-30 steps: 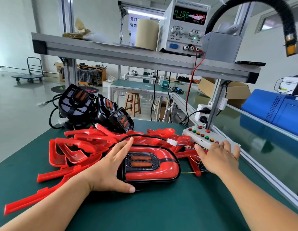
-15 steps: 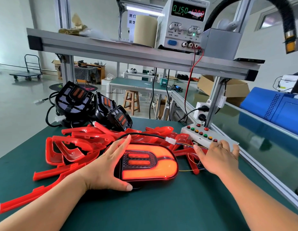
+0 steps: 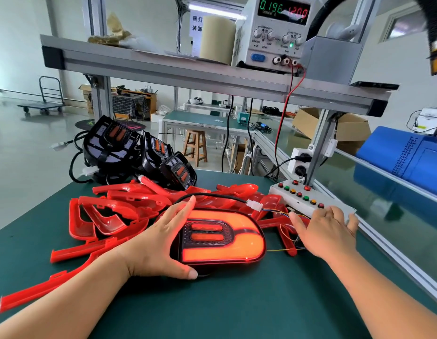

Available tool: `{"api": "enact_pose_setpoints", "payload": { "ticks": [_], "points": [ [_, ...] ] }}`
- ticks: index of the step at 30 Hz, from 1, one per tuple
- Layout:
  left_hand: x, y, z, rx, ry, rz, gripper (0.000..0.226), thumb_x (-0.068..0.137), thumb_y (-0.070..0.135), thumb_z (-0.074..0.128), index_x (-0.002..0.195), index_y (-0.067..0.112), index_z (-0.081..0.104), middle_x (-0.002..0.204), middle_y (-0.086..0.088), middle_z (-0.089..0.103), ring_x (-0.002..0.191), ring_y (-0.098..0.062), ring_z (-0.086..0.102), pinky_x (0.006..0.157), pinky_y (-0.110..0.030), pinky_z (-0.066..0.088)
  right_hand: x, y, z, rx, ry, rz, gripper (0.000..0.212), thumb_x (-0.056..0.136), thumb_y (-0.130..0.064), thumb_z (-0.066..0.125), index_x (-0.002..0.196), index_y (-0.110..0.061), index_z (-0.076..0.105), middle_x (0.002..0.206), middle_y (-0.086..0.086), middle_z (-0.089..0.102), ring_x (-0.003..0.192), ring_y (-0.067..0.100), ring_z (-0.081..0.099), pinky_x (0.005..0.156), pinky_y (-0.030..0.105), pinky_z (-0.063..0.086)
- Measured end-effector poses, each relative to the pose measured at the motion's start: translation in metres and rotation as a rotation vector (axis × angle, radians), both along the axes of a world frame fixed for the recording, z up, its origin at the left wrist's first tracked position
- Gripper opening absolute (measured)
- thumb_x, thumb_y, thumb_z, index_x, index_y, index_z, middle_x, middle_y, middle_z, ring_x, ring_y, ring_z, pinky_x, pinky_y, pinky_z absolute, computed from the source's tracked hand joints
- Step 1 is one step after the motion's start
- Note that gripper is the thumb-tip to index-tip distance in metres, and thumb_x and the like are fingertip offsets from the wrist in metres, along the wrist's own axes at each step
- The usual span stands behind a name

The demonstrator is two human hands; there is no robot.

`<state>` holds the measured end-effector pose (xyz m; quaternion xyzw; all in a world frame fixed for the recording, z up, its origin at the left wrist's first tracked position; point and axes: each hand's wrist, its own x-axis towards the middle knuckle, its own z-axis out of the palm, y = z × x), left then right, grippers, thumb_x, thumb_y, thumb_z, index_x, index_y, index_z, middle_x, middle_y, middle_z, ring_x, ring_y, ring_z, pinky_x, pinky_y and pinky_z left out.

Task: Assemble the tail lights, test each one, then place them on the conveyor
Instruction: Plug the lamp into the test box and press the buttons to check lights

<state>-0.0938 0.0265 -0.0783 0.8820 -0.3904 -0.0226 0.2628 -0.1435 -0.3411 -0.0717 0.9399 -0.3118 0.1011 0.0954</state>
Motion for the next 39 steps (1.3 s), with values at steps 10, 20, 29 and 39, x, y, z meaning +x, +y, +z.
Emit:
{"api": "enact_pose_setpoints", "payload": {
  "ticks": [10, 20, 29, 39],
  "points": [
    [0.000, 0.001, 0.001, 0.000, 0.021, -0.018, 0.135, 0.053, 0.079, 0.073, 0.131, 0.059, -0.035, 0.144, 0.041, -0.021, 0.145, 0.003, 0.000, 0.118, -0.024, 0.013, 0.032, 0.006, 0.025, 0.090, -0.042, 0.221, 0.092, 0.084, -0.080, 0.017, 0.147, -0.014, 0.031, 0.160, 0.002, 0.024, 0.149, 0.015, 0.006, 0.112, 0.049, 0.009],
    [-0.001, 0.002, 0.002, 0.000, 0.021, -0.016, 0.136, 0.055, 0.075, 0.076, 0.134, 0.057, -0.034, 0.144, 0.041, -0.024, 0.142, 0.010, -0.005, 0.118, -0.022, 0.011, 0.064, 0.009, 0.028, 0.101, 0.138, 0.220, 0.122, 0.065, -0.093, -0.002, 0.152, -0.012, 0.027, 0.163, 0.004, 0.015, 0.151, 0.016, -0.004, 0.115, 0.050, 0.003],
    [-0.001, 0.002, 0.002, 0.014, 0.002, -0.005, 0.140, 0.056, 0.072, 0.076, 0.138, 0.047, -0.035, 0.147, 0.037, -0.023, 0.142, 0.010, -0.008, 0.118, -0.019, 0.008, 0.065, 0.008, 0.025, 0.116, 0.132, 0.199, 0.117, 0.070, -0.092, 0.005, 0.151, -0.011, 0.028, 0.162, 0.004, 0.020, 0.150, 0.016, 0.002, 0.113, 0.052, 0.006],
    [-0.003, 0.001, 0.003, 0.014, 0.018, 0.005, 0.138, 0.055, 0.072, 0.077, 0.136, 0.054, -0.034, 0.146, 0.039, -0.024, 0.144, 0.007, -0.004, 0.117, -0.021, 0.010, 0.063, 0.011, 0.023, 0.104, 0.135, 0.205, 0.117, 0.071, -0.092, 0.005, 0.151, -0.011, 0.028, 0.162, 0.003, 0.019, 0.150, 0.017, 0.002, 0.115, 0.052, 0.001]
  ]
}}
